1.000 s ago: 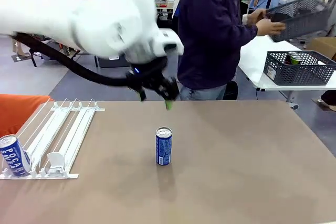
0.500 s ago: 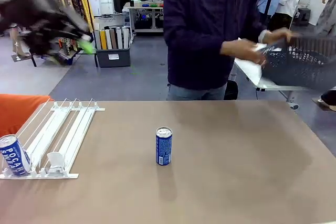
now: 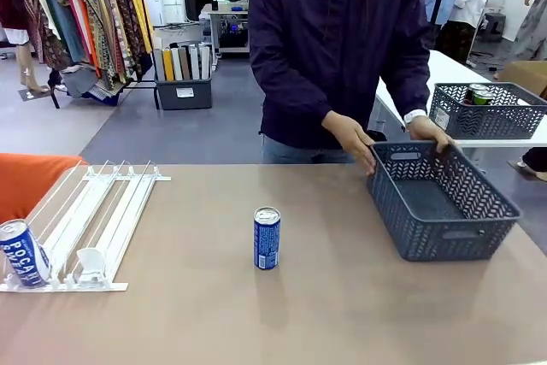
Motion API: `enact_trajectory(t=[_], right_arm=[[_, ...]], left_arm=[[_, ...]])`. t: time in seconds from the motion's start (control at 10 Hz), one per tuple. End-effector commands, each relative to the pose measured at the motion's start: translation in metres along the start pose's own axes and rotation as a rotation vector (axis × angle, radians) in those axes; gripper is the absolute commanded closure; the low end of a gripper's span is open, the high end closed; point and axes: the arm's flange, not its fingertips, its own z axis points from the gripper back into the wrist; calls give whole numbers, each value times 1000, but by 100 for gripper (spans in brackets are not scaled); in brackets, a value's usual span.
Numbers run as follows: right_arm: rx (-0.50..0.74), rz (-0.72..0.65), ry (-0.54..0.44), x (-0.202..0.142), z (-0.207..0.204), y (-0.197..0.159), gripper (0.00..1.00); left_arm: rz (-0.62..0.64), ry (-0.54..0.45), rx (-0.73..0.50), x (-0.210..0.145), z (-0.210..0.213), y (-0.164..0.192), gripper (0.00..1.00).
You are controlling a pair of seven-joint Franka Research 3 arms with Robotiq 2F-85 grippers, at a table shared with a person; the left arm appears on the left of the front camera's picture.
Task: Retrieve and store the cans from the dispenser.
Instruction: Pick up one can from the Automatic Can Dispenser and place it in the middle of the table.
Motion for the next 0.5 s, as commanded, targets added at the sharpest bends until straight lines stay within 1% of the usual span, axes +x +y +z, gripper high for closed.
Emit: enact_trajectory(t=[0.0,0.1,0.4], right_arm=[[16,-8,-21,3,-3,5,0],[16,-8,-21,3,-3,5,0],[16,-8,-21,3,-3,5,0]], left_arm=[[93,-55,-160,-23,9,36,0],[0,0,0,0,0,0,0],[0,0,0,0,0,0,0]])
